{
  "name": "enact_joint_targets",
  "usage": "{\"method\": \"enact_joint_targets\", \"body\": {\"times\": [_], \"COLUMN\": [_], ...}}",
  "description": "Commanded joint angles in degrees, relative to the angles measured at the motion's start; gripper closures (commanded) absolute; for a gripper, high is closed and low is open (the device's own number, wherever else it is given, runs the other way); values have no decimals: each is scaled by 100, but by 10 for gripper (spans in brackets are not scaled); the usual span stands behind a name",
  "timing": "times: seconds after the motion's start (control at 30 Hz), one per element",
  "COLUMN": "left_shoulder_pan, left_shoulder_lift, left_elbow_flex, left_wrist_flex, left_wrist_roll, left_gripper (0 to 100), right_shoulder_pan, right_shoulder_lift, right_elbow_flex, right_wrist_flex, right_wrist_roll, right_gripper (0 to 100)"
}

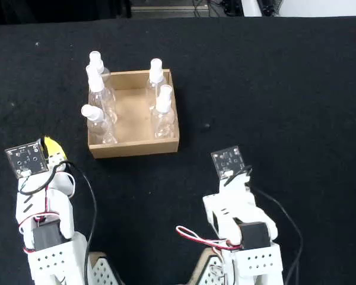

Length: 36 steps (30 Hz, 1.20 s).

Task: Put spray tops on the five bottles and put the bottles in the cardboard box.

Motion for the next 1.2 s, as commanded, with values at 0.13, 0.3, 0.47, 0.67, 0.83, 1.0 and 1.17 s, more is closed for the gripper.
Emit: {"method": "enact_joint_targets", "body": {"times": [0.13,0.3,0.47,0.67,0.83,1.0,1.17], "left_shoulder_pan": [-884,-989,-576,-462,-347,198,435], "left_shoulder_lift": [-26,-26,-35,9,9,9,9], "left_elbow_flex": [127,127,127,127,127,127,127], "left_wrist_flex": [2066,3033,3991,3912,3912,3912,3912], "left_wrist_roll": [-53,-53,-18,-44,-53,-53,-53], "left_gripper": [970,970,970,970,970,970,970], "right_shoulder_pan": [123,123,448,1143,1477,1477,1477], "right_shoulder_lift": [-523,-523,-549,-576,-576,-576,-576], "right_elbow_flex": [-48,-48,-48,-48,-48,-48,-48], "right_wrist_flex": [44,44,53,53,62,62,62], "right_wrist_roll": [0,0,18,18,18,18,18], "right_gripper": [987,987,987,987,987,987,987]}}
